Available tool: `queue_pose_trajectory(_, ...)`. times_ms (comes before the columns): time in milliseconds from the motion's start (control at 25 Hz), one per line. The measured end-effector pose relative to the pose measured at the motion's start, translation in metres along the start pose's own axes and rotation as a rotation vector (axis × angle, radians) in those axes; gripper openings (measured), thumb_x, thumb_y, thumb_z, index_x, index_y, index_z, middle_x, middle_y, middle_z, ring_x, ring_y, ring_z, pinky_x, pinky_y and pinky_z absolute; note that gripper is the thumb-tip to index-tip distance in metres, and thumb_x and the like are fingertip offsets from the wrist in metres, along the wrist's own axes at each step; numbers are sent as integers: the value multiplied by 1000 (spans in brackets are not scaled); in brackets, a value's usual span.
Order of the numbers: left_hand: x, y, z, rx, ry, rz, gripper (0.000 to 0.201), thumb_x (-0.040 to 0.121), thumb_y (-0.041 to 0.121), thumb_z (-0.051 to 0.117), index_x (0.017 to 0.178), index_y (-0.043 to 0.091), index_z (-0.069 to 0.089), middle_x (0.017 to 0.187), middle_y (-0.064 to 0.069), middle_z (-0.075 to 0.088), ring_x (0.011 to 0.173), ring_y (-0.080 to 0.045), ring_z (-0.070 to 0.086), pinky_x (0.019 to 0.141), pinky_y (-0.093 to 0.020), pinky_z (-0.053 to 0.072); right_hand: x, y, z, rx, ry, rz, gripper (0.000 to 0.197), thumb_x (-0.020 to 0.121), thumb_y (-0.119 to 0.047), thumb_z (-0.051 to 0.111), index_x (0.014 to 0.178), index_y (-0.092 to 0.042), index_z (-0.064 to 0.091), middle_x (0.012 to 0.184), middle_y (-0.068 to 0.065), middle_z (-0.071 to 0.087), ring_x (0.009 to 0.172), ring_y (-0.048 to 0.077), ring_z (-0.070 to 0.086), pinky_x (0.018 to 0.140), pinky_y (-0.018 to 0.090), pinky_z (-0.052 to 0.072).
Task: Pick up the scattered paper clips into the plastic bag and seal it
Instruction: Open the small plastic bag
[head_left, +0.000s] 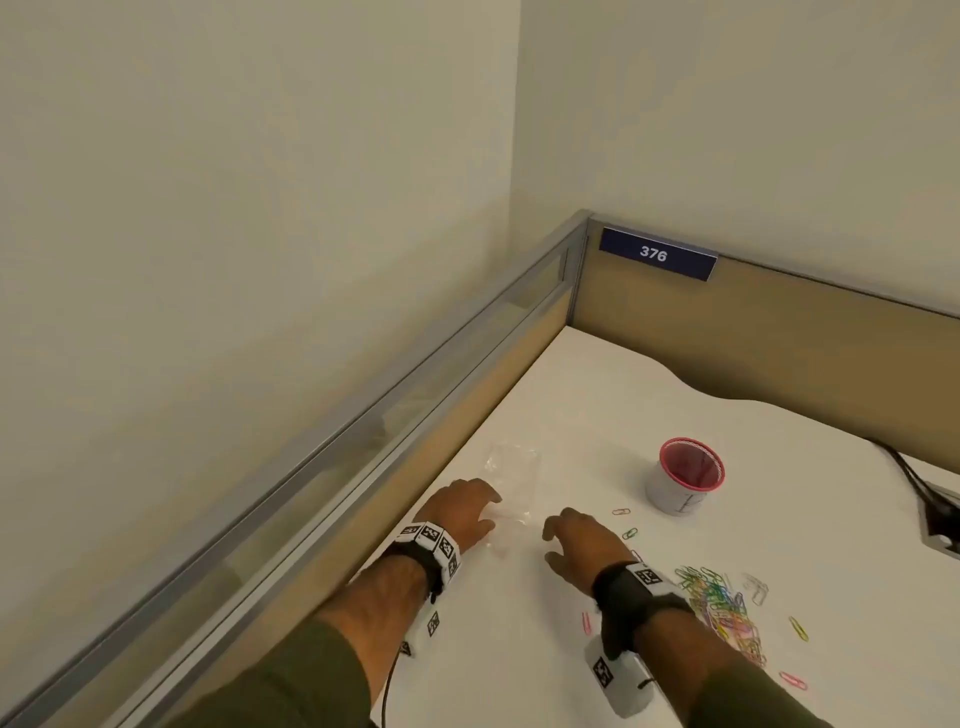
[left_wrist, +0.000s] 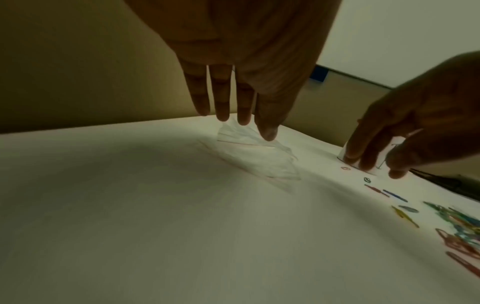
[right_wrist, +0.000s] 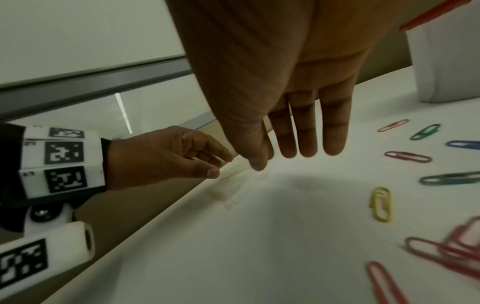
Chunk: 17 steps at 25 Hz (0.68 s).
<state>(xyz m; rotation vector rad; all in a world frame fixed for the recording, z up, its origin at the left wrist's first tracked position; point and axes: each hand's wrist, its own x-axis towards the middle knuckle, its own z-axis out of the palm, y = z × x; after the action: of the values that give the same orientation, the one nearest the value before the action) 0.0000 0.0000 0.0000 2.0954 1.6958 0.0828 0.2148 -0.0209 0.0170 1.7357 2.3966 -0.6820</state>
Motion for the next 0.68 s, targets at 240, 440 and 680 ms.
queue_pose_trajectory(240, 31, -1, -2, 168, -84, 54, 46, 95, 37, 61, 139, 26, 52, 140, 2, 55, 128, -23, 52, 111, -36, 37, 38, -13, -2, 22, -7, 38, 40, 90, -29, 56, 129, -25, 48, 129, 3, 50, 120, 24, 49, 97, 36, 47)
queue_pose_trajectory(440, 42, -5, 1, 232, -74, 76, 32, 97, 30, 56, 127, 21, 64, 130, 0, 60, 115, -25, 59, 101, -37, 45, 60, -17, 3, 11, -19, 55, 43, 91, -26, 57, 133, -25, 46, 131, 5, 50, 120, 25, 49, 98, 37, 47)
queue_pose_trajectory(680, 50, -4, -7, 71, 84, 65, 25, 99, 32, 51, 108, 20, 72, 111, 0, 64, 99, -21, 62, 80, -37, 54, 63, -13, -3, 185, 135, 76, 44, 91, -30, 57, 134, -26, 45, 133, 2, 48, 117, 23, 53, 98, 33, 48)
